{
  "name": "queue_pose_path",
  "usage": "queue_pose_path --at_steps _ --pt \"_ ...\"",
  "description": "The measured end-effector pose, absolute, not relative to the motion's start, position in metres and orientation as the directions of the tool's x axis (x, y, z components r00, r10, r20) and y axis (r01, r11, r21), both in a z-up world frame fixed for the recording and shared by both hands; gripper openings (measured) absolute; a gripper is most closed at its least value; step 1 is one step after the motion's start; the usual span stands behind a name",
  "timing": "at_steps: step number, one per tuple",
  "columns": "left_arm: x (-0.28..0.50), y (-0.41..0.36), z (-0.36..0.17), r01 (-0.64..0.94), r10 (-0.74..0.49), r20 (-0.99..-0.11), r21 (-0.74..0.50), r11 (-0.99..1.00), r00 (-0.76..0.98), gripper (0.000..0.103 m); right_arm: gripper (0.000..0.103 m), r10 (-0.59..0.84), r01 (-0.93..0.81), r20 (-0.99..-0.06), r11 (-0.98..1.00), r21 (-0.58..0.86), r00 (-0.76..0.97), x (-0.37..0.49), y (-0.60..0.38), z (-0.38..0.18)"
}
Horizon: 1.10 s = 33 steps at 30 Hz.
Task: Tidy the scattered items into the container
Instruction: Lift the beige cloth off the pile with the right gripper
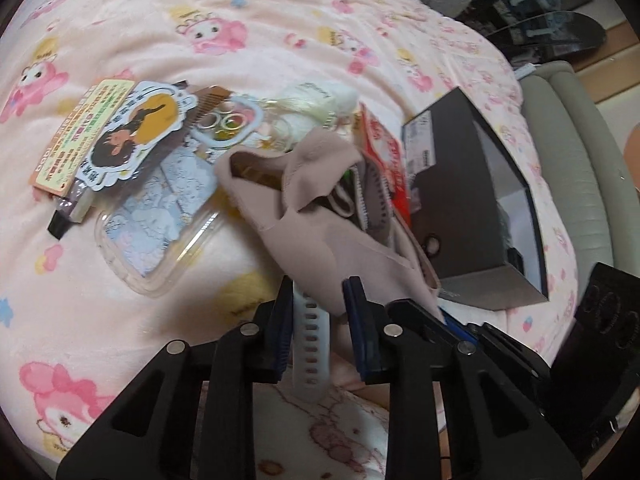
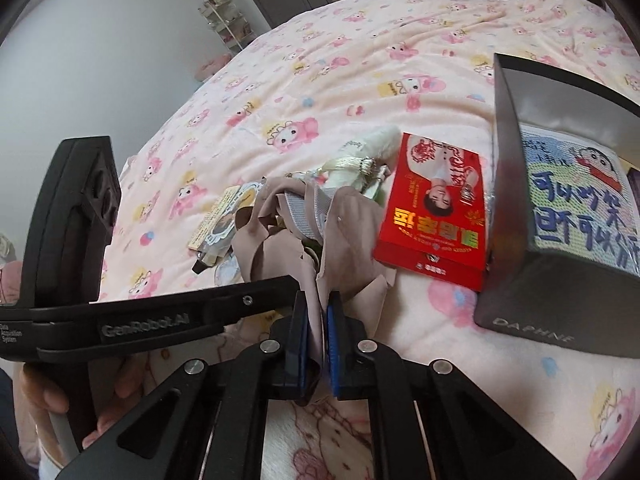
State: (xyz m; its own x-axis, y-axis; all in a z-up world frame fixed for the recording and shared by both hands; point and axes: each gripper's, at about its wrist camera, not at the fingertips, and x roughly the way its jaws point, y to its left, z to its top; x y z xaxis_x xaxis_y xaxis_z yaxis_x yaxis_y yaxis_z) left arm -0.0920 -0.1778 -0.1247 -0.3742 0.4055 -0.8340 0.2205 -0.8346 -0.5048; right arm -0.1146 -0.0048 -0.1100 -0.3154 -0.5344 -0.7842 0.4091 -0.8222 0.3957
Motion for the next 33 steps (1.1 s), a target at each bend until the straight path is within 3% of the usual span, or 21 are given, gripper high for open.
queue_pose_path --at_steps 5,8,10,12,16,20,26,30,33 --pt "-0.096 -0.182 -0.128 0.269 0.398 -0.841 -0.505 -0.820 -0.366 0.025 0.007 -0.506 0.398 -0.802 -0.839 0.371 -0.318 -0.116 -0.003 -0.113" --pt "-0.096 -0.188 -0.132 0.314 0.393 -0.844 -0.509 -0.801 -0.364 0.028 0.017 -0.467 0.408 -0.837 -0.850 0.335 -0.285 -0.129 -0.013 -0.126" --pt "-0.096 -0.188 -0.132 0.317 0.385 -0.846 -0.504 -0.804 -0.370 0.029 0.028 -0.468 0.401 -0.845 -0.848 0.347 -0.258 -0.137 -0.017 -0.135" --pt "-0.098 -0.186 -0.133 0.315 0.366 -0.855 -0.485 -0.816 -0.368 0.029 0.028 -0.496 0.398 -0.839 -0.832 0.386 -0.224 -0.144 -0.021 -0.146" --pt "-0.103 -0.180 -0.136 0.305 0.338 -0.879 -0.441 -0.844 -0.336 0.029 0.006 -0.514 0.404 -0.829 -0.822 0.402 -0.220 -0.144 -0.025 -0.151" --pt "-0.108 -0.167 -0.134 0.246 0.327 -0.893 -0.408 -0.879 -0.311 0.018 0.004 -0.532 0.406 -0.801 -0.819 0.405 -0.274 -0.133 -0.013 -0.134" --pt "-0.113 -0.156 -0.117 0.158 0.345 -0.876 -0.414 -0.897 -0.337 0.019 0.004 -0.538 0.390 -0.774 -0.826 0.406 -0.334 -0.117 0.030 -0.107" --pt "-0.113 -0.162 -0.121 0.221 0.364 -0.857 -0.460 -0.860 -0.365 0.036 0.004 -0.506 0.373 -0.771 -0.850 0.372 -0.386 -0.106 0.061 -0.092" --pt "-0.115 -0.156 -0.128 0.222 0.372 -0.862 -0.460 -0.860 -0.344 0.036 0.004 -0.502 0.356 -0.773 -0.855 0.377 -0.386 -0.102 0.071 -0.094"
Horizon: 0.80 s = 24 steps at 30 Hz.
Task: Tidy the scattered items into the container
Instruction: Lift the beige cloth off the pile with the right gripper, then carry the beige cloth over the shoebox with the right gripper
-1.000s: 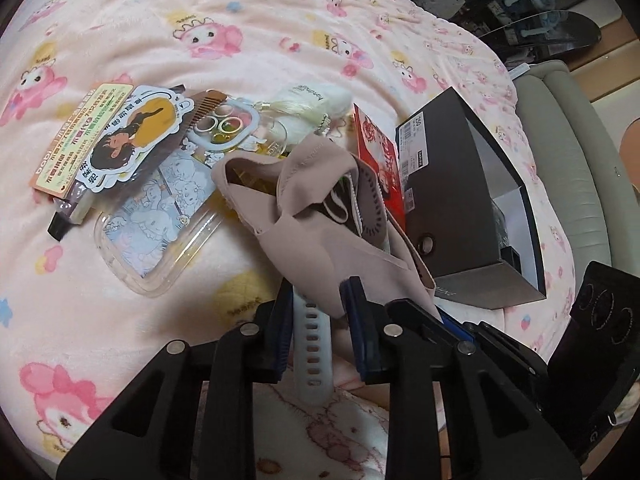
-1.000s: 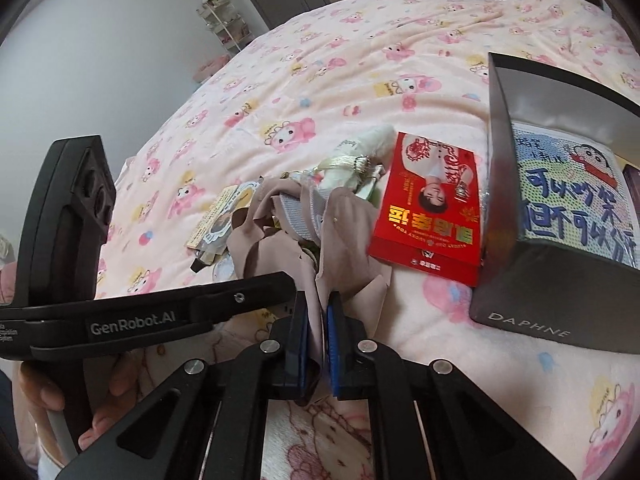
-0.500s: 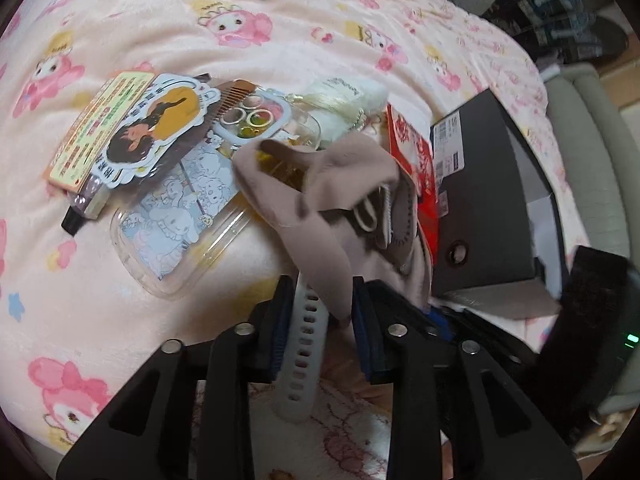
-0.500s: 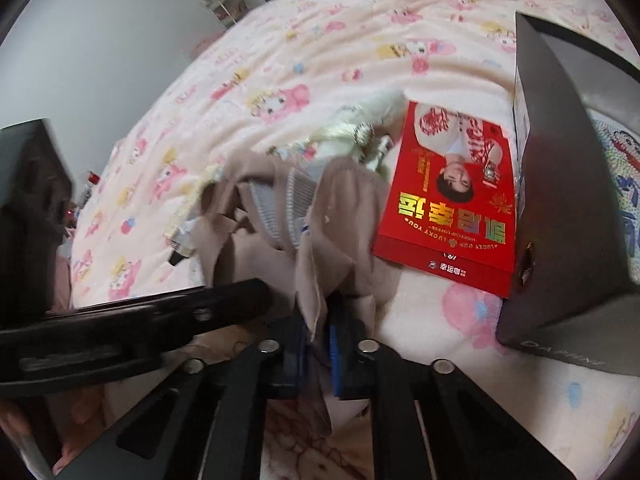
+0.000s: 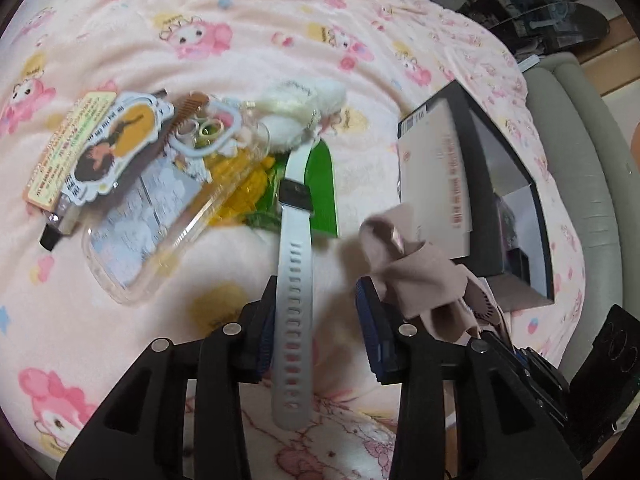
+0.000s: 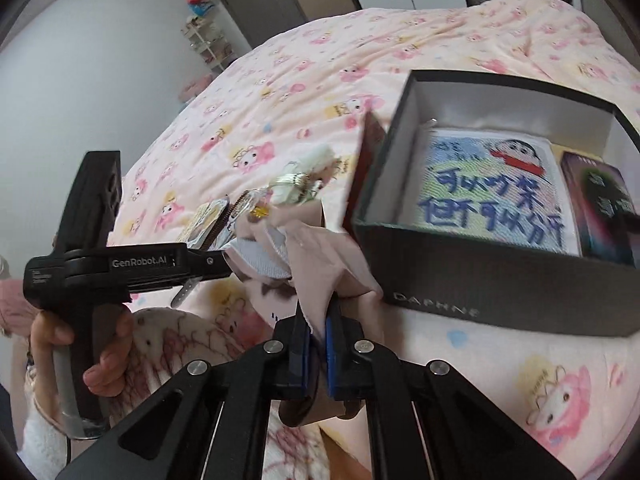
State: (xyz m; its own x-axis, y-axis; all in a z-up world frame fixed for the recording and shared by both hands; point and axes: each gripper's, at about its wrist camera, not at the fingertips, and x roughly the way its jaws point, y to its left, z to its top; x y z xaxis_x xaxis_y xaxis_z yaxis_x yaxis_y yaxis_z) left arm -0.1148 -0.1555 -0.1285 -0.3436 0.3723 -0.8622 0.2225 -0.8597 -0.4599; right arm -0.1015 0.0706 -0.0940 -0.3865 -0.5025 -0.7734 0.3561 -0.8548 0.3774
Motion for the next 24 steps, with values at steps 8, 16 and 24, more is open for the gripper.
queue_pose_path --at_steps 8,16,24 --pt "-0.121 -0.120 -0.131 0.120 0.441 -0.829 -0.504 -0.855 -0.343 0.048 0.005 -0.462 0.322 -0.820 -0.876 0.361 -0.337 -0.092 0.064 -0.118" --pt "-0.122 -0.092 -0.136 0.050 0.475 -0.827 -0.511 -0.858 -0.301 0.050 0.011 -0.447 0.207 -0.812 -0.894 0.397 -0.374 -0.082 0.111 -0.116" --pt "-0.092 -0.142 -0.115 0.184 0.440 -0.725 -0.604 -0.775 -0.530 0.059 0.032 -0.496 0.188 -0.814 -0.868 0.459 -0.301 -0.080 0.107 -0.141"
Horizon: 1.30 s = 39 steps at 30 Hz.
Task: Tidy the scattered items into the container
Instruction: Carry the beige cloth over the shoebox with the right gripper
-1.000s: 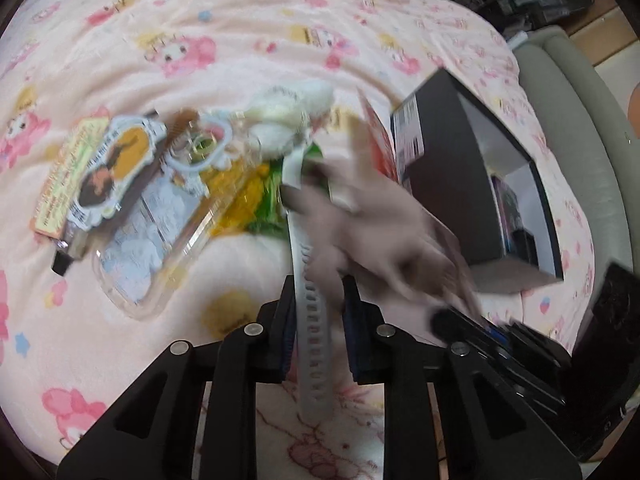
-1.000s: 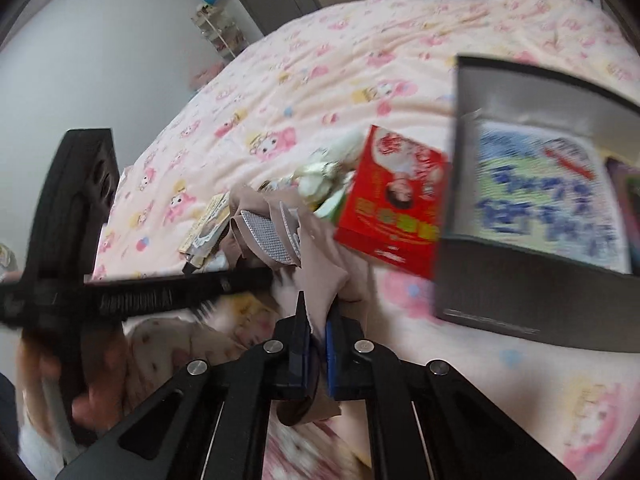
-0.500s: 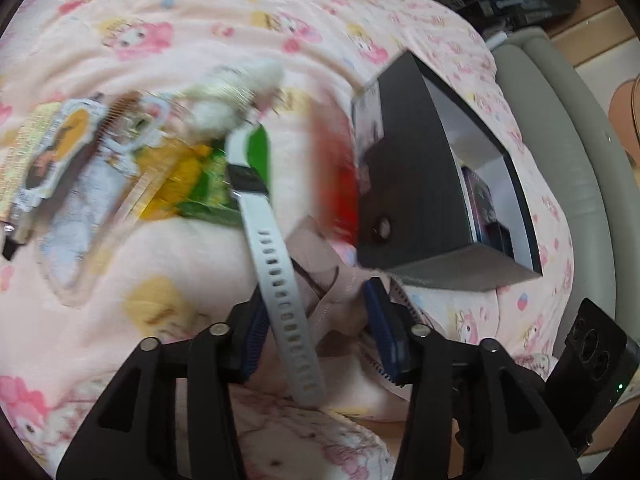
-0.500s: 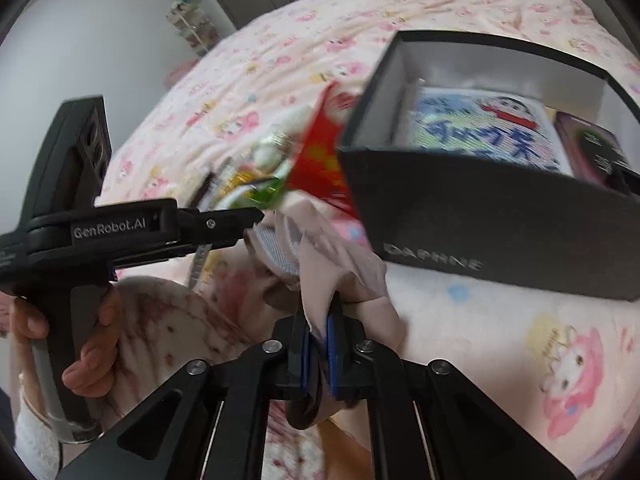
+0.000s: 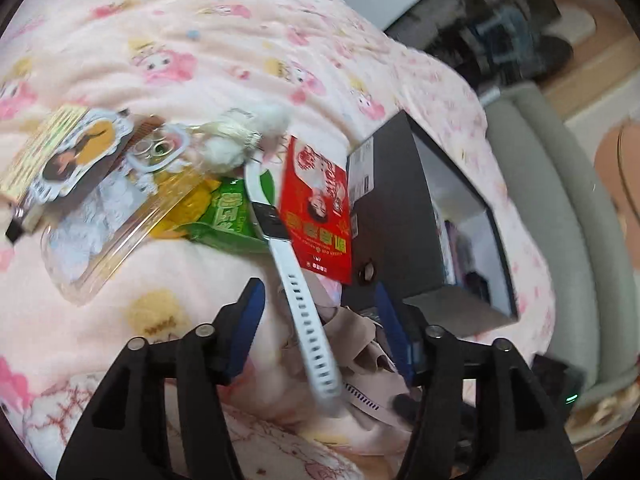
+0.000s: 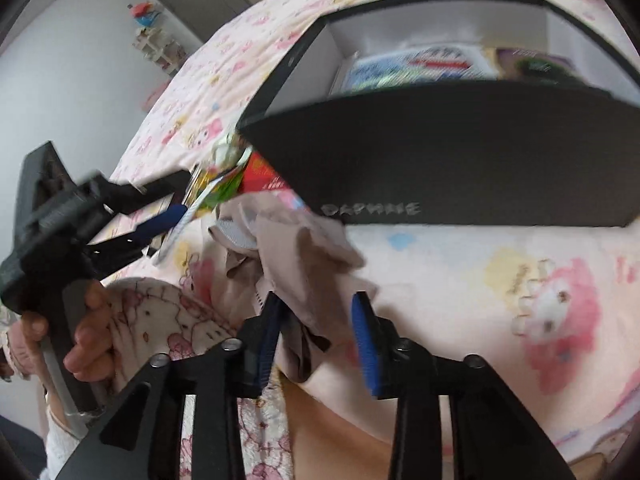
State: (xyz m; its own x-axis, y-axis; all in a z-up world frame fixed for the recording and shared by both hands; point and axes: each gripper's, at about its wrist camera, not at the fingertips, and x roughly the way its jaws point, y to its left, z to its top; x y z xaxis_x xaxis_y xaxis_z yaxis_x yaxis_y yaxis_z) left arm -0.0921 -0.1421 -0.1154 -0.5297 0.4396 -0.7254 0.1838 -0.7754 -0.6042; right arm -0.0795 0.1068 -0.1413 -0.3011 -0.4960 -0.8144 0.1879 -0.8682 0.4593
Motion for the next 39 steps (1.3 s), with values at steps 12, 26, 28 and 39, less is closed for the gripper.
queue_pose_path --at_steps 12,26,28,39 --pt "-0.083 -0.134 -0.100 0.049 0.485 -0.616 -0.648 -0.761 -0.620 0.058 0.007 -0.421 0.268 -0.806 -0.904 0.334 -0.416 -0.062 0.103 -0.104" --pt "-0.125 -0.067 -0.145 0.028 0.431 -0.856 -0.457 -0.889 -0.284 0.072 0.042 -0.387 0.255 -0.862 -0.915 0.314 -0.328 -0.078 0.105 -0.124" --pt "-0.132 -0.061 -0.155 0.052 0.429 -0.867 -0.455 -0.889 -0.254 0.071 0.042 -0.364 0.263 -0.881 -0.920 0.290 -0.303 -0.086 0.097 -0.133" --pt "-0.092 -0.022 -0.115 -0.272 0.564 -0.753 -0.496 -0.825 -0.339 0.020 0.006 -0.452 0.211 -0.786 -0.892 0.400 -0.421 -0.082 0.145 -0.096"
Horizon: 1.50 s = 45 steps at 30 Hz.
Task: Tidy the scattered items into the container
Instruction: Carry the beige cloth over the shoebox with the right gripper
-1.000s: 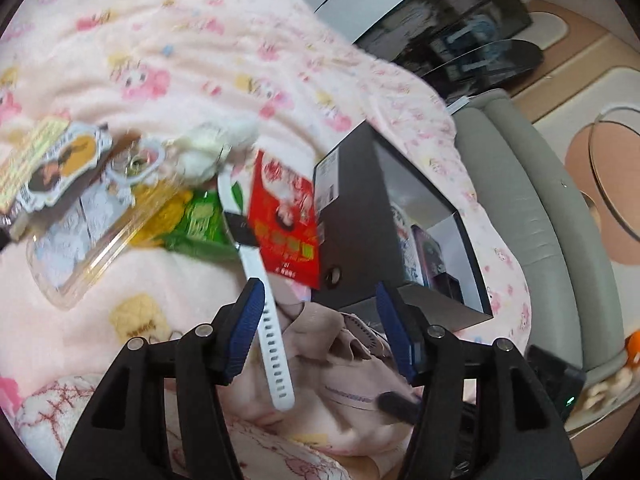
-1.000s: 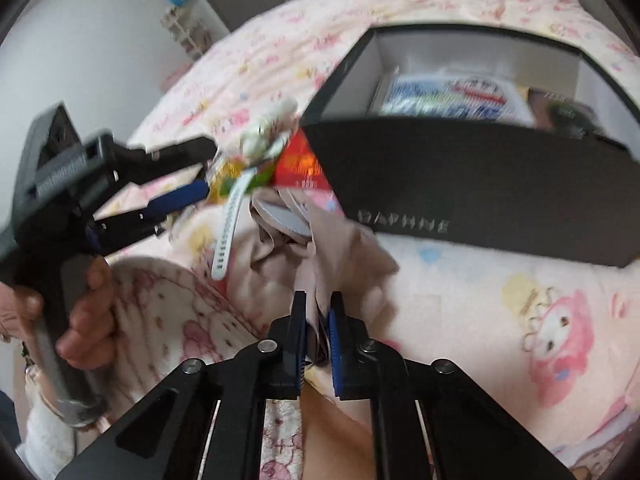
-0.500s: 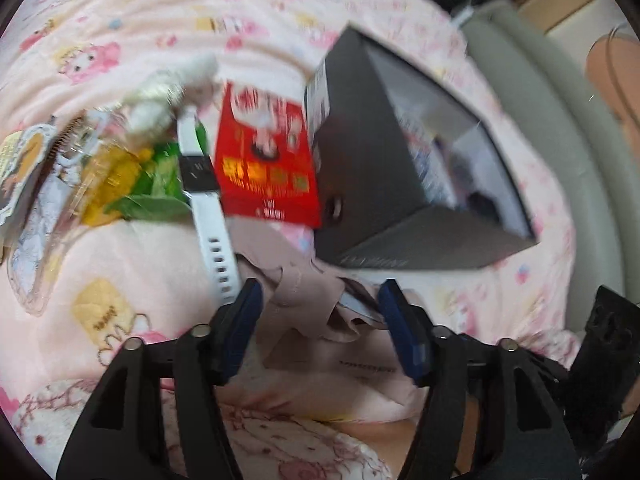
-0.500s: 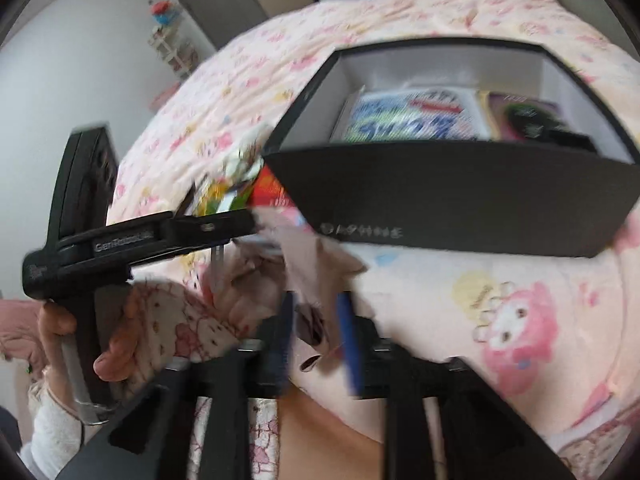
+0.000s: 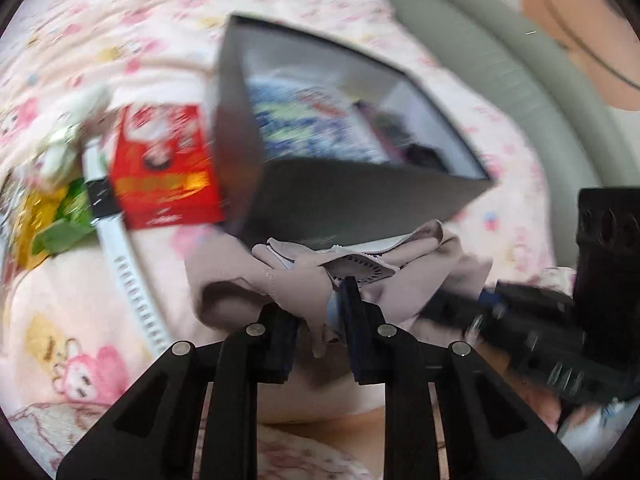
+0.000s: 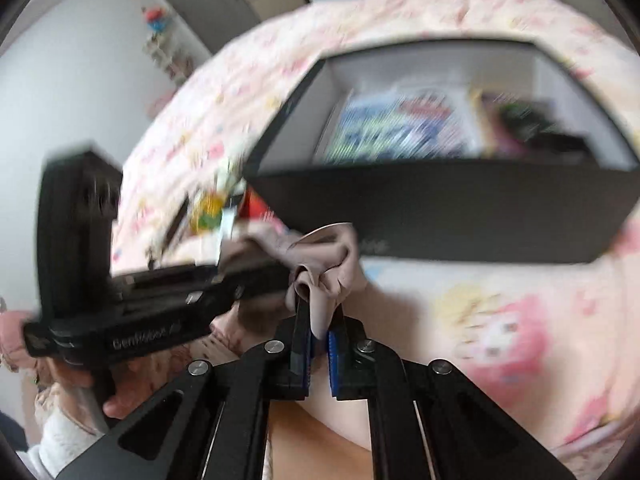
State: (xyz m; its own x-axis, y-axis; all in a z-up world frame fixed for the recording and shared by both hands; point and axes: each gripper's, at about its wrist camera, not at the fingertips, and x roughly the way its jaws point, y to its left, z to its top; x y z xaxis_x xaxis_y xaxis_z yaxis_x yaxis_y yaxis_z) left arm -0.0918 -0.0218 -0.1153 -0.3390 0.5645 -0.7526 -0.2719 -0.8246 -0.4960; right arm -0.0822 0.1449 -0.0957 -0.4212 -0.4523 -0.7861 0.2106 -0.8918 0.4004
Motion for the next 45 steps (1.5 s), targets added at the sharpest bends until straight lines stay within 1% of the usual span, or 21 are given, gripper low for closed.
queue_pose_path --at_steps 3,8,10,11,12,15,17,19,21,23,27,31,33,35,37,38,39,40,42,43,45 --pt "-0.093 -0.019 -0.109 -0.270 0.584 -0.729 -0.518 -0.812 -0.358 0.020 0.006 -0.407 0.184 -0.765 -0.913 0.365 -0.500 -0.074 0.167 -0.067" --pt "-0.099 -0.019 -0.124 -0.189 0.535 -0.777 -0.501 -0.844 -0.332 0.021 0.006 -0.377 0.137 -0.752 -0.921 0.364 -0.540 -0.065 0.193 -0.060" --pt "-0.100 -0.018 -0.127 -0.184 0.521 -0.787 -0.488 -0.854 -0.330 0.028 0.006 -0.378 0.109 -0.770 -0.919 0.379 -0.513 -0.070 0.198 -0.077" --pt "-0.101 -0.019 -0.130 -0.174 0.515 -0.794 -0.484 -0.857 -0.324 0.036 0.006 -0.374 0.103 -0.783 -0.921 0.375 -0.497 -0.075 0.197 -0.084" --pt "-0.102 -0.020 -0.133 -0.162 0.515 -0.797 -0.489 -0.857 -0.316 0.040 0.007 -0.351 0.094 -0.805 -0.932 0.350 -0.478 -0.078 0.197 -0.093" --pt "-0.103 -0.026 -0.137 -0.136 0.536 -0.789 -0.521 -0.843 -0.300 0.045 0.007 -0.219 0.044 -0.864 -0.974 0.224 -0.454 -0.081 0.198 -0.108" --pt "-0.106 -0.027 -0.136 -0.124 0.528 -0.790 -0.517 -0.847 -0.311 0.055 0.012 -0.275 0.045 -0.847 -0.957 0.287 -0.455 -0.083 0.207 -0.110" --pt "-0.109 -0.026 -0.140 -0.101 0.496 -0.812 -0.490 -0.866 -0.307 0.057 0.033 -0.337 0.055 -0.821 -0.934 0.353 -0.461 -0.087 0.215 -0.109" --pt "-0.114 -0.025 -0.146 -0.054 0.445 -0.845 -0.451 -0.891 -0.296 0.057 0.049 -0.368 0.065 -0.800 -0.921 0.385 -0.474 -0.090 0.216 -0.113" --pt "-0.116 -0.028 -0.152 -0.008 0.420 -0.861 -0.436 -0.900 -0.288 0.057 0.051 -0.394 0.049 -0.799 -0.907 0.419 -0.454 -0.096 0.214 -0.130" --pt "-0.114 -0.033 -0.156 0.015 0.463 -0.843 -0.485 -0.874 -0.274 0.058 0.051 -0.315 -0.088 -0.886 -0.927 0.364 -0.340 -0.106 0.217 -0.166" --pt "-0.112 -0.024 -0.159 -0.018 0.471 -0.849 -0.482 -0.876 -0.240 0.059 0.051 -0.454 -0.014 -0.810 -0.870 0.494 -0.372 -0.103 0.211 -0.160" --pt "-0.111 -0.017 -0.160 -0.034 0.469 -0.851 -0.475 -0.879 -0.234 0.071 0.051 -0.504 0.005 -0.786 -0.843 0.538 -0.358 -0.103 0.205 -0.164" --pt "-0.110 -0.009 -0.161 -0.055 0.466 -0.856 -0.466 -0.883 -0.225 0.072 0.051 -0.560 0.013 -0.764 -0.809 0.587 -0.320 -0.103 0.197 -0.175" --pt "-0.106 0.003 -0.161 -0.084 0.415 -0.879 -0.407 -0.909 -0.235 0.072 0.051 -0.556 0.020 -0.766 -0.813 0.582 -0.324 -0.102 0.191 -0.180" --pt "-0.105 0.010 -0.161 -0.103 0.387 -0.888 -0.373 -0.922 -0.247 0.062 0.050 -0.543 0.020 -0.769 -0.821 0.571 -0.338 -0.103 0.190 -0.181" --pt "-0.102 0.017 -0.159 -0.131 0.361 -0.897 -0.337 -0.932 -0.257 0.043 0.041 -0.533 0.007 -0.772 -0.824 0.566 -0.345 -0.103 0.190 -0.183" --pt "-0.099 0.023 -0.158 -0.158 0.341 -0.902 -0.309 -0.938 -0.266 0.039 0.028 -0.521 -0.018 -0.778 -0.827 0.562 -0.350 -0.104 0.192 -0.185" --pt "-0.093 0.029 -0.153 -0.190 0.335 -0.896 -0.289 -0.938 -0.292 0.024 0.019 -0.499 -0.027 -0.786 -0.838 0.544 -0.364 -0.101 0.193 -0.183" --pt "-0.089 0.030 -0.149 -0.206 0.353 -0.885 -0.301 -0.931 -0.302 0.022 0.014 -0.509 -0.011 -0.777 -0.834 0.552 -0.369 -0.098 0.192 -0.180" --pt "-0.084 0.029 -0.142 -0.228 0.403 -0.858 -0.343 -0.911 -0.318 0.020 0.012 -0.547 0.039 -0.744 -0.814 0.579 -0.384 -0.091 0.189 -0.173"
